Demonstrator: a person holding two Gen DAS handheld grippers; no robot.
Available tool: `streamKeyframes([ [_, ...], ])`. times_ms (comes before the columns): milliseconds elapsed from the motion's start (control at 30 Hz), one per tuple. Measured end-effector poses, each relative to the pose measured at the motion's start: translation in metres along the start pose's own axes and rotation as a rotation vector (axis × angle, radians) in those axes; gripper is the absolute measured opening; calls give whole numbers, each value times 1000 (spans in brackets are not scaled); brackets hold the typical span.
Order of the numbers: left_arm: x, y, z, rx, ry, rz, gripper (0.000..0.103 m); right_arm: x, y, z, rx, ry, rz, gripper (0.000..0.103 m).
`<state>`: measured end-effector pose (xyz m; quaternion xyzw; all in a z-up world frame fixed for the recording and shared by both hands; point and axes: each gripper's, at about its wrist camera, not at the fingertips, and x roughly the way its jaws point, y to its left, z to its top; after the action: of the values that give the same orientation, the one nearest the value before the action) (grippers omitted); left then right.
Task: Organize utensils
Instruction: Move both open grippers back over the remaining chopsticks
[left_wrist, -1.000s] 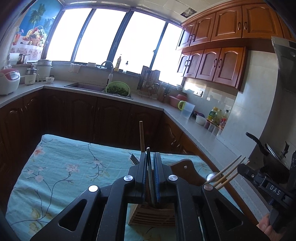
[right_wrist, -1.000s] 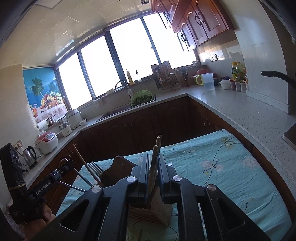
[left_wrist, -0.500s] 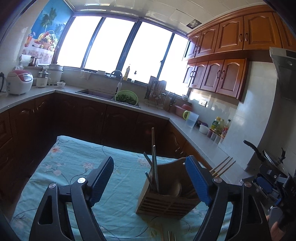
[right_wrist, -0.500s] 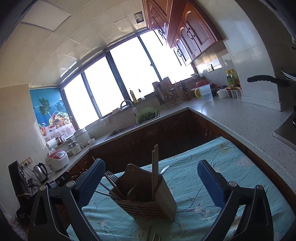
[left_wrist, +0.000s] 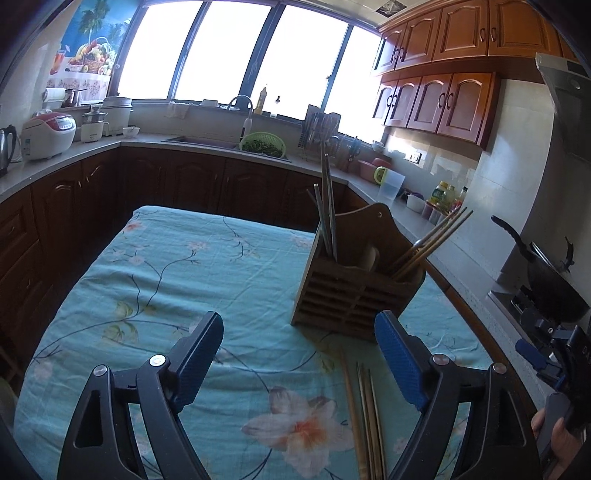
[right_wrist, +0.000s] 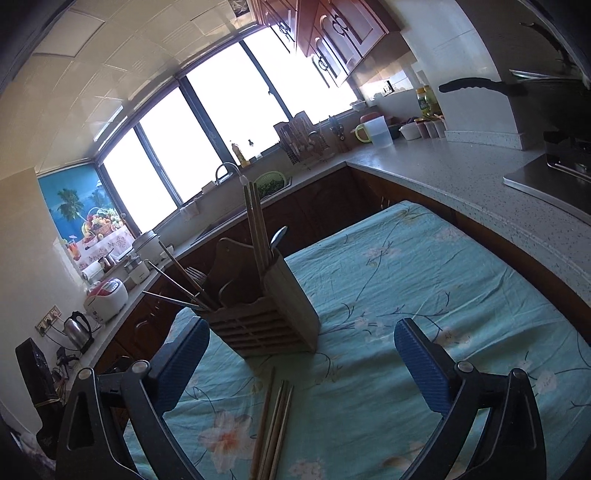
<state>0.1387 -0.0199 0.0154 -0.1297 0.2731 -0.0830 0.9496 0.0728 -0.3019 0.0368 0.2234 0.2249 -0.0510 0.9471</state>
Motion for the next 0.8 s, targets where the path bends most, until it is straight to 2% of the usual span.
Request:
streamKeyframes([
  [500, 5, -10, -15, 43, 142, 7, 84, -6, -13, -33, 4, 77, -36, 101],
  [667, 35, -19, -18, 89, 235, 23, 83, -5, -16, -38, 6, 87, -47, 101],
  [800, 63, -37, -19, 134, 305, 2, 80, -3, -18, -38, 6, 86, -63, 101],
])
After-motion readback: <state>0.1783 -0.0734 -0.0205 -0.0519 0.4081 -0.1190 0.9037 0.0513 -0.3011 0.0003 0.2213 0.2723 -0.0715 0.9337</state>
